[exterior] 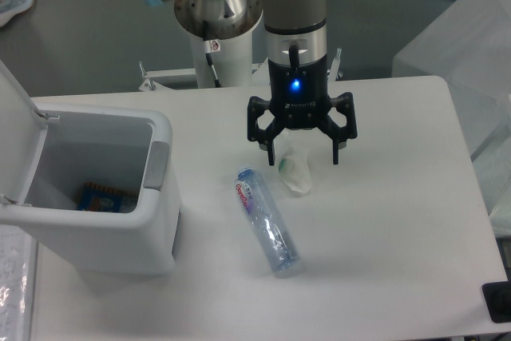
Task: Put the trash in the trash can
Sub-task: 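Lower the open gripper over the clear plastic water bottle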
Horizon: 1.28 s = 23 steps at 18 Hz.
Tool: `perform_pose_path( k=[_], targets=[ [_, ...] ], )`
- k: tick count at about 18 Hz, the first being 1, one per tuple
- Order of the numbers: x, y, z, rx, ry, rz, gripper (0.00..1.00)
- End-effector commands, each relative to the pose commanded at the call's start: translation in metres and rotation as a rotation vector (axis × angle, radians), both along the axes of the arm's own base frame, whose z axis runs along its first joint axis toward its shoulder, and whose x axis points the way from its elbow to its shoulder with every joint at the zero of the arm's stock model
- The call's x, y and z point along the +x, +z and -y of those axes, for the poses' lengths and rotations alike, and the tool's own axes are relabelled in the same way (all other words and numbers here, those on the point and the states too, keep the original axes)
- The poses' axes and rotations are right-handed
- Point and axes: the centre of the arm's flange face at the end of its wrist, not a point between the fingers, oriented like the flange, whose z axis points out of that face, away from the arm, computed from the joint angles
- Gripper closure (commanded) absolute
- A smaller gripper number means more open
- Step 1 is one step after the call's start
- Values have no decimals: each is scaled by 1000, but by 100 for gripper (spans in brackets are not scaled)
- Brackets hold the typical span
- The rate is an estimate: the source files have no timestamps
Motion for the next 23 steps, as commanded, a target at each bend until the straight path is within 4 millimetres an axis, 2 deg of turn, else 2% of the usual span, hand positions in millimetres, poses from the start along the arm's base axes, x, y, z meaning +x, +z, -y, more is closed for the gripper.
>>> perform_pose_path(
  k=[5,11,17,20,23],
  targets=[
    [-1,-9,-3,-5,-3,6,0],
    [-15,-57,-20,-44,-9,64,0],
    [-24,-101,-69,-48,50,157,0],
    [-44,-135,-88,-46,169,233,0],
    [-44,-140,-95,-35,168,254,0]
  ],
)
